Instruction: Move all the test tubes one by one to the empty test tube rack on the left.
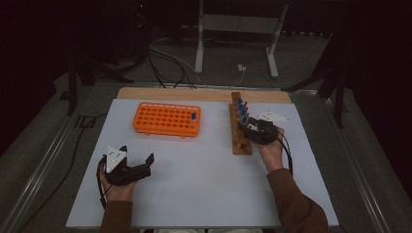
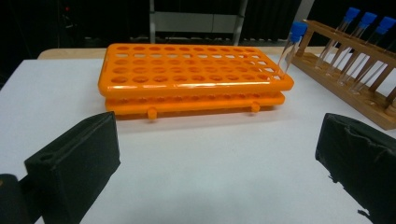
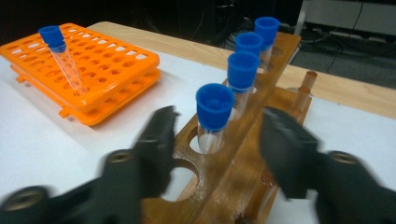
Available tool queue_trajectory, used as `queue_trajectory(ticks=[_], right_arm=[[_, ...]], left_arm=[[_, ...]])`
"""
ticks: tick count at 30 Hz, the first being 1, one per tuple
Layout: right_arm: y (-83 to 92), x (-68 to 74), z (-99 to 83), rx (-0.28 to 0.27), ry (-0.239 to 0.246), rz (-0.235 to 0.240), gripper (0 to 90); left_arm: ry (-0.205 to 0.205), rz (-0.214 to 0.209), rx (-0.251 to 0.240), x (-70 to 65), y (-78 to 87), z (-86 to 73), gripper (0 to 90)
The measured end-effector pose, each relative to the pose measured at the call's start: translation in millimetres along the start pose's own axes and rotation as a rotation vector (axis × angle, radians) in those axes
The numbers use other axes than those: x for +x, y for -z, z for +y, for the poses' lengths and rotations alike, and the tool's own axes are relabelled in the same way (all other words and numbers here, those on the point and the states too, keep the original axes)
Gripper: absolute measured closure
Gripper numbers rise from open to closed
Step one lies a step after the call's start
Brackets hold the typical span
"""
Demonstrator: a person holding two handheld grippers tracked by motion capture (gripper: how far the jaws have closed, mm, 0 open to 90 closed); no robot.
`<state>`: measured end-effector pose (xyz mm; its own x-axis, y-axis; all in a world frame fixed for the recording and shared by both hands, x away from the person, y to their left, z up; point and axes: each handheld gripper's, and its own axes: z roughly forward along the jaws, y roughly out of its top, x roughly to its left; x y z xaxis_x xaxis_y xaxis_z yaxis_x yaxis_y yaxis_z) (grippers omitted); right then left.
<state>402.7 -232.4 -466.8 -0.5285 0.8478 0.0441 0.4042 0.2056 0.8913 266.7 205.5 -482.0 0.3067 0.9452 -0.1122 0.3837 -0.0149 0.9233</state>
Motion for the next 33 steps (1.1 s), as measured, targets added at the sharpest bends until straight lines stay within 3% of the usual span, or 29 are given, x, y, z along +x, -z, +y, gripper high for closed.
queue_trajectory(ticks=[3,8,17,22,33], right_arm=[[-3.1,3.4,0.7,0.0,0.05,-0.025,65.7],[-7.2,6.9,0.0,0.001,0.064,-0.021,75.1],[-8.3,3.7,1.1,-0.002,-0.003,-0.017,76.9],[0.5,3.5,6.7,-0.023,-0.003,-0.006,77.0],[19.8,2.5,31.0,-0.051,0.003,0.022,76.9]], left_arm=[[-0.002,-0.004,0.004,-0.6,-0.5,-0.5,0.7],[0.0,-0.01,0.005,-0.8,-1.2,-0.8,0.8],[0.005,-0.026,0.022,-1.1,-3.8,-1.6,0.8],[0.003,-0.05,0.042,-5.3,-6.3,1.5,0.7],[-0.077,-0.093,0.047,-31.3,-16.4,26.7,0.7]])
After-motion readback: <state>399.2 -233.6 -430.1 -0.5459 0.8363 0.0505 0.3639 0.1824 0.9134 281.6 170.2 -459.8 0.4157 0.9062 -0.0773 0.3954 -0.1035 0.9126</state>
